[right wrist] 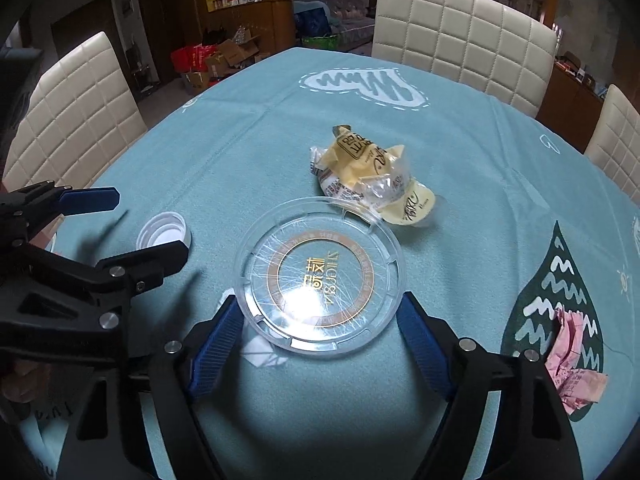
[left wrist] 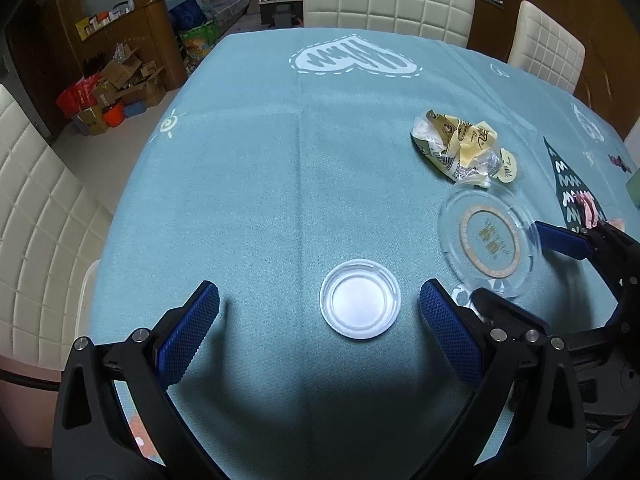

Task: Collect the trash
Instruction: 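Grasp the clear plastic lid with the right gripper while the left grasps the small white cup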

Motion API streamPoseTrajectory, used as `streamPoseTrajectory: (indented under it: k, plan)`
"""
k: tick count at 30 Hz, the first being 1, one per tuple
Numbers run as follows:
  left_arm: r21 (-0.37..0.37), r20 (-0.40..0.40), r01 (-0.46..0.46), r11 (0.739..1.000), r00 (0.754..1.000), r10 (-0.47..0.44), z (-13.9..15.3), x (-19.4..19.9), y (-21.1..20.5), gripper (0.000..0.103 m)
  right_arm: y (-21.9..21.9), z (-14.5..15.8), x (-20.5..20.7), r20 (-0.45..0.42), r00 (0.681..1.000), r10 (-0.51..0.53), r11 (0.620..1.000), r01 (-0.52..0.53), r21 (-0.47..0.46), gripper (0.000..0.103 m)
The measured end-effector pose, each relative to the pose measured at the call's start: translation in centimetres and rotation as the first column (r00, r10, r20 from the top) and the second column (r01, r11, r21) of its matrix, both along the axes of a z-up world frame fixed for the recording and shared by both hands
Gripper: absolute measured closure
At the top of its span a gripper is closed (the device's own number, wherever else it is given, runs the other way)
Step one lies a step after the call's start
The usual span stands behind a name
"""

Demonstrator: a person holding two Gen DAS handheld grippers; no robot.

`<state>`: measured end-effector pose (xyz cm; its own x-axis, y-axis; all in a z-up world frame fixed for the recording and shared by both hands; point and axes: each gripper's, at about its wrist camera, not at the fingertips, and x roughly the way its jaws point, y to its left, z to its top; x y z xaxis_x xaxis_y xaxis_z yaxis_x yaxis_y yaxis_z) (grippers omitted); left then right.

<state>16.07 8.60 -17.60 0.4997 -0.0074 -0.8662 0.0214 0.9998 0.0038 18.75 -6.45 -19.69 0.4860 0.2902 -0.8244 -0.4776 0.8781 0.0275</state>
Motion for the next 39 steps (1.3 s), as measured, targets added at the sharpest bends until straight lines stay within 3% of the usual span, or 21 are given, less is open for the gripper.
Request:
streamPoseTrajectory:
  k: [6, 9, 12, 15, 17, 19, 27, 30, 35, 37, 39]
  plan:
    - [0.022, -0.018, 0.01, 1.0, 1.0, -0.01, -0.9, 0.3, -0.4, 0.005, -1.0, 0.1, -0.5, 0.001, 1.0, -0.004, 1.0, 0.004, 0.006, 0.032]
    - [0.017, -0.015, 0.016, 1.0, 1.0, -0.016, -0.9, 0.5, -0.5, 0.009, -1.2, 0.2, -0.6, 0.006, 1.0, -0.003, 1.0, 0.003, 0.01, 0.044]
    - [0.011, -0.012, 0.019, 1.0, 1.0, -0.019, -0.9, 0.8, -0.6, 0.012, -1.2, 0.3, -0.5, -0.007, 1.0, 0.01, 1.0, -0.01, 0.01, 0.045]
    - [0.011, -0.004, 0.025, 1.0, 1.0, -0.025, -0.8, 0.8, -0.6, 0.018, -2.0, 0.4, -0.1, -0.041, 0.999, -0.009, 0.998, 0.012, 0.066, 0.04]
    - [0.01, 0.002, 0.027, 1.0, 1.0, -0.027, -0.8, 0.7, -0.5, 0.02, -2.5, 0.6, 0.0, -0.058, 0.998, -0.022, 0.993, 0.029, 0.116, 0.027]
    - [0.01, 0.006, 0.028, 1.0, 1.0, -0.028, -0.7, 0.7, -0.5, 0.022, -2.5, 0.7, 0.3, -0.064, 0.998, -0.025, 0.99, 0.034, 0.139, 0.022]
    - [0.015, 0.027, 0.028, 1.0, 0.999, -0.028, -0.4, 1.9, 0.0, 0.051, 0.0, 0.3, 2.4, -0.031, 1.0, -0.001, 0.998, 0.003, 0.068, 0.015]
    - [0.015, 0.034, 0.027, 1.0, 0.999, -0.027, -0.3, 2.2, 0.3, 0.066, 0.3, -0.1, 3.3, -0.033, 0.999, -0.008, 0.998, 0.01, 0.058, 0.015]
    - [0.018, 0.041, 0.027, 0.999, 0.999, -0.028, -0.3, 2.0, 0.4, 0.07, 0.6, -0.2, 3.5, -0.018, 1.0, -0.002, 0.999, 0.003, 0.045, 0.016]
    - [0.016, 0.04, 0.023, 1.0, 0.999, -0.023, -0.3, 2.1, 0.3, 0.08, 0.5, -0.1, 3.4, -0.016, 1.0, -0.005, 0.999, 0.006, 0.049, 0.017]
    - [0.011, 0.036, 0.02, 1.0, 0.999, -0.02, -0.2, 1.9, 0.4, 0.083, 0.4, 0.0, 3.1, -0.01, 1.0, -0.012, 0.998, 0.012, 0.053, 0.017]
